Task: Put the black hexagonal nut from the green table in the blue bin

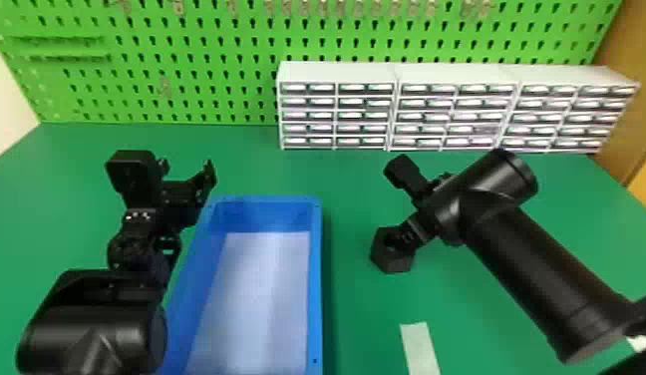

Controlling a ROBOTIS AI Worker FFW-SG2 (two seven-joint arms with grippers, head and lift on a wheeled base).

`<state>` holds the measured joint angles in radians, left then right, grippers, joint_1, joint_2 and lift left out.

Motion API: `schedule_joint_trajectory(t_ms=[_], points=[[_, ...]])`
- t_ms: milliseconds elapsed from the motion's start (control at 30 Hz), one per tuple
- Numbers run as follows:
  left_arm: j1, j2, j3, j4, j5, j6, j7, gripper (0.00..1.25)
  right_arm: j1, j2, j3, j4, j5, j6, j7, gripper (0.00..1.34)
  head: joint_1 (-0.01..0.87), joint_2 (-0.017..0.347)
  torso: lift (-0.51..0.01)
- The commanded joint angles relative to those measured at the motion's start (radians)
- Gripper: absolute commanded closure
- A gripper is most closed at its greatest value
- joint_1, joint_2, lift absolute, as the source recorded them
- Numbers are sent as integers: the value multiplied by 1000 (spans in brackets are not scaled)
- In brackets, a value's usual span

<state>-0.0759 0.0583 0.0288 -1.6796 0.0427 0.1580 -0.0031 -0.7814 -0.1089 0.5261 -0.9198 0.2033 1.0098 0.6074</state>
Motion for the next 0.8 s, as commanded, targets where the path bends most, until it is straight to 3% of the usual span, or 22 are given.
schedule_joint_trajectory(t_ms=[0, 433, 767], points=[[1, 0, 2, 0, 0, 0, 0, 486, -1, -2, -3, -33, 8, 39, 0, 1081, 686, 51, -96], [2, 0, 0, 0, -1, 0, 0, 486, -25, -15, -15, -232, 117, 148, 94, 1081, 686, 51, -96], [5, 0, 2, -2, -1, 0, 0, 486, -53, -37, 34, -396, 156, 211, 170, 1081, 686, 51, -96]])
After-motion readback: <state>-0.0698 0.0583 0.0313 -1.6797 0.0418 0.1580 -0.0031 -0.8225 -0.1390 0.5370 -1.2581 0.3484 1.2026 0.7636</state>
